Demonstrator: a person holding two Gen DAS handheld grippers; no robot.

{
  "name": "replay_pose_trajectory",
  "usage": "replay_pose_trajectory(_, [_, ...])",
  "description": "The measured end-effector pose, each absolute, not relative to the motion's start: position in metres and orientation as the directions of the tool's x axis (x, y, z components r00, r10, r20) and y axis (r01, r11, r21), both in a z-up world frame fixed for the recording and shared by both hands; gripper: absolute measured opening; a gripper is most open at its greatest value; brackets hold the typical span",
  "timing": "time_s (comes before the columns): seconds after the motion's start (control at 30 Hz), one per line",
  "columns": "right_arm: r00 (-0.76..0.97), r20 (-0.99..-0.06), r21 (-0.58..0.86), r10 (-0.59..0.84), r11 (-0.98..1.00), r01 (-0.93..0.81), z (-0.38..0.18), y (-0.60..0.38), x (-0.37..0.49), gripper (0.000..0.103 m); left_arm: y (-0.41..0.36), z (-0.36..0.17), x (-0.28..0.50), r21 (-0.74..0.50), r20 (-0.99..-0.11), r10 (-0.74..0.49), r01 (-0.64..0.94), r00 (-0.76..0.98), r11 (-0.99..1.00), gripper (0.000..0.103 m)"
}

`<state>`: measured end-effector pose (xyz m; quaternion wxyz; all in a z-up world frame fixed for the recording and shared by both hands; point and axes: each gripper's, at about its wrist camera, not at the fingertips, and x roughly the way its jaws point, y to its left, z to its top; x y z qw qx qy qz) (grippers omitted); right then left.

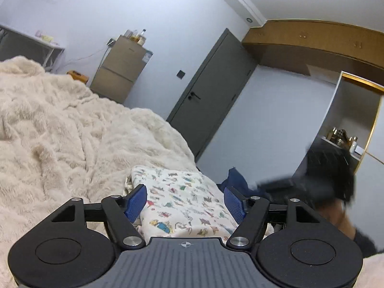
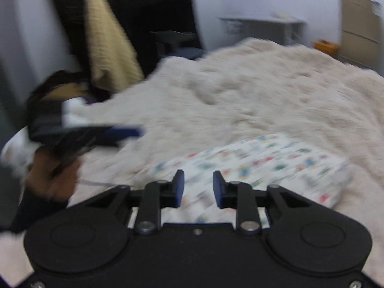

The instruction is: Fold clothes

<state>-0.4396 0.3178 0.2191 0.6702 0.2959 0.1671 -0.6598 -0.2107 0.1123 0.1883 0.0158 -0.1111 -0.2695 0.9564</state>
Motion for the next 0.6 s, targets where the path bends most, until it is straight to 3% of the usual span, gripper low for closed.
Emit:
replay_pose_trajectory(0.1, [0.031, -0.624, 0.087, -0.781, -0.030, 0.996, 0.180, 0.334, -0.407, 0.016, 0.132, 0.187, -0.217, -0.396, -0.284, 0.097, 0.024, -0.954, -0.918, 0.065])
replay_pose_trajectory(0.27, [-0.057, -0.574, -0.013, -0.817, -0.060, 0.998, 0.158, 0.360, -0.380, 0.015, 0.163, 0.176, -0.229, -0.050, -0.416, -0.064, 0.093, -0.907, -0.994, 0.064])
replay_pose_trajectory(0.4, [-0.169, -0.522, -0.157, -0.836, -0.101, 0.982, 0.170, 0.377, -0.371, 0.029, 0.184, 0.162, -0.224, 0.216, -0.432, -0.186, 0.099, -0.883, -0.971, 0.064])
replay_pose_trajectory(0.47, [-0.226, -0.530, -0.263, -0.817, -0.095, 0.960, 0.168, 0.379, -0.364, 0.029, 0.188, 0.157, -0.217, 0.261, -0.425, -0.177, 0.066, -0.888, -0.963, 0.064])
replay_pose_trajectory(0.6, [-0.235, -0.561, -0.307, -0.794, -0.065, 0.950, 0.158, 0.375, -0.358, 0.029, 0.190, 0.152, -0.216, 0.300, -0.424, -0.196, 0.067, -0.884, -0.952, 0.063])
